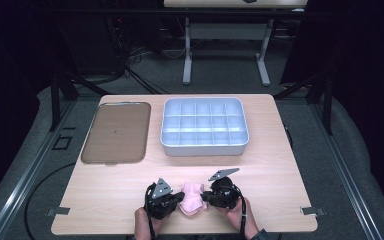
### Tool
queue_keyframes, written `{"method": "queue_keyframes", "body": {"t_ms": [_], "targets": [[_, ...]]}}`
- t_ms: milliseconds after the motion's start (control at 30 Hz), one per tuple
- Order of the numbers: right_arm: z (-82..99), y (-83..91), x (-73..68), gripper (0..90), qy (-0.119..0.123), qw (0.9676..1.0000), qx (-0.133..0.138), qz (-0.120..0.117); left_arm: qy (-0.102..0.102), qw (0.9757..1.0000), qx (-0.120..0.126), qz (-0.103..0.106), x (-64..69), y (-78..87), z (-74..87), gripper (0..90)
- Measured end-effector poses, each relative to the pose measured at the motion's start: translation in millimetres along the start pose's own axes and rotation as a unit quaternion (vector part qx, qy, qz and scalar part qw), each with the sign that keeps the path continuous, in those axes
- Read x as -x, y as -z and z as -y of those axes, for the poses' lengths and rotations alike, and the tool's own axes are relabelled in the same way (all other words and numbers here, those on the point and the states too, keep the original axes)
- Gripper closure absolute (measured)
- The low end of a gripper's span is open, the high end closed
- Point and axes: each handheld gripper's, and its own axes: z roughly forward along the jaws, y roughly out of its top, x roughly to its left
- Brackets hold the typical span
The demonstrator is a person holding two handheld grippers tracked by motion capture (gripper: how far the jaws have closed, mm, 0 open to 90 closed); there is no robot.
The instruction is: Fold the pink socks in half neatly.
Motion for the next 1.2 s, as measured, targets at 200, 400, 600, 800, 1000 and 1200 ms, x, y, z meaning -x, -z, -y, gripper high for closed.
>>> {"method": "queue_keyframes", "body": {"t_ms": [200, 400, 600, 800, 1000, 1200], "targets": [[1.6, 4.5, 3.4, 85.1, 0.001, 1.0, 0.0, 0.006, -0.005, 1.0, 0.0, 0.001, 1.9, -4.3, -3.0, 88.3], [2.9, 6.3, 7.0, 84.9, 0.0, 0.9999, -0.004, 0.009, -0.009, 0.9999, -0.002, 0.005, 3.7, -9.2, -6.9, 88.2], [4.2, 9.9, 12.8, 84.9, -0.001, 0.9997, -0.002, 0.025, -0.015, 0.9999, -0.003, 0.007, 5.8, -17.6, -13.3, 88.1], [5.7, 13.6, 18.6, 84.7, -0.01, 0.9991, 0.008, 0.04, -0.017, 0.9998, -0.003, 0.013, 7.1, -27.4, -20.7, 88.0], [6.2, 13.8, 22.5, 84.6, -0.012, 0.9989, 0.007, 0.045, -0.012, 0.9998, -0.006, 0.011, 6.1, -28.3, -28.5, 82.5], [4.9, 15.3, 24.3, 84.5, -0.008, 0.9984, 0.006, 0.056, -0.016, 0.9998, 0.003, 0.011, 11.4, -22.3, -32.8, 80.6]]}}
